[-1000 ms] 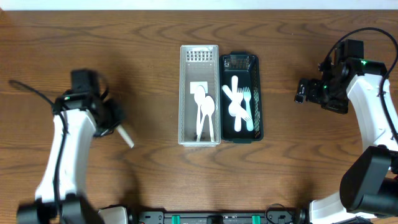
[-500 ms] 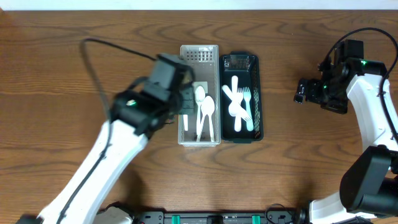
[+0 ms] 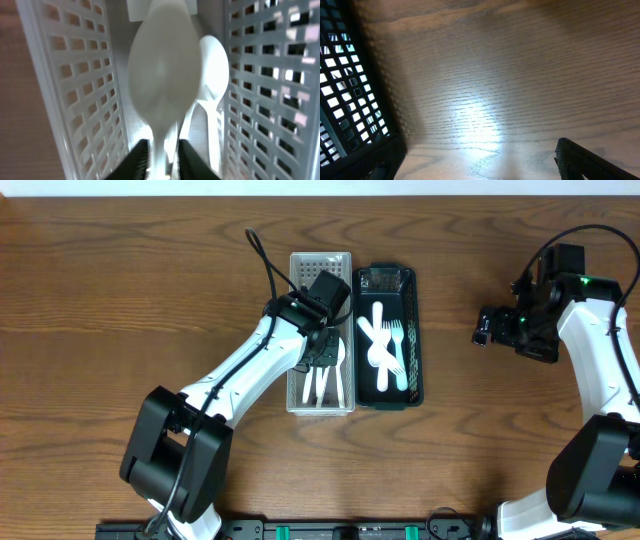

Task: Pack container

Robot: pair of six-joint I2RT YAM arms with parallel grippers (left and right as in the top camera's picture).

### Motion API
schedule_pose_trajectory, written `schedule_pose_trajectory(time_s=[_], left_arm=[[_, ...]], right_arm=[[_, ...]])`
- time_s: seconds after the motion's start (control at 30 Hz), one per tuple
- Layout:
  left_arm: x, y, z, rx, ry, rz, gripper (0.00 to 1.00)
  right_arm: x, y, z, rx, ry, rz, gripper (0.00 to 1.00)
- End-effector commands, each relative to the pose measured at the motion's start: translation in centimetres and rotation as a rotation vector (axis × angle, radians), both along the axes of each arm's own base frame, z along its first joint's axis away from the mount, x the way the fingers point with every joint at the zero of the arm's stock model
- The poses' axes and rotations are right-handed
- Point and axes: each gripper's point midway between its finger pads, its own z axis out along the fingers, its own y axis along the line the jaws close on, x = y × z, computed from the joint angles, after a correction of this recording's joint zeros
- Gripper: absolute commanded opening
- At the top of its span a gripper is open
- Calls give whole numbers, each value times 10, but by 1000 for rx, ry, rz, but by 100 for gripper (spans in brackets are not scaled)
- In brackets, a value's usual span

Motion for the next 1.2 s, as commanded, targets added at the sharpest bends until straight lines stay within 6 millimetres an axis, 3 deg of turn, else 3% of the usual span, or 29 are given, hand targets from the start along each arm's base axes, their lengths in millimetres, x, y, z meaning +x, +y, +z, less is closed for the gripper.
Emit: schedule_pose_trajectory(time_s=[0.0, 0.1, 0.23, 0.33, 0.47, 0.53, 0.63, 0.8, 0.93, 1.03, 1.17], left_arm=[[5, -1, 12, 0, -40, -4, 38], [7, -2, 32, -10, -70, -30, 41], [9, 7, 77, -6, -158, -40, 42], [14, 36, 116, 61, -293, 20, 43], [20, 78, 159, 100, -428, 131, 59], [25, 98, 172, 93, -463, 190, 73], [36, 129, 180, 95, -495, 283, 98], [54, 169, 181, 110, -520, 399, 98], [58, 189, 182, 124, -532, 454, 98], [67, 202, 190, 128, -576, 477, 98], [58, 213, 184, 201, -532, 395, 98]], right_arm=[[0, 2, 1, 8, -5, 9, 99], [0, 2, 1, 7, -5, 9, 99], [1, 2, 1, 7, -7, 9, 99], [2, 2, 1, 7, -13, 12, 99], [8, 16, 3, 0, -39, 67, 99], [17, 27, 6, -18, -77, 106, 99], [37, 38, 12, -86, -160, 147, 99], [80, 54, 30, -147, -354, 182, 99], [109, 42, 50, -239, -486, 145, 99], [116, 38, 56, -260, -522, 165, 99], [102, 22, 55, -340, -467, 187, 99]])
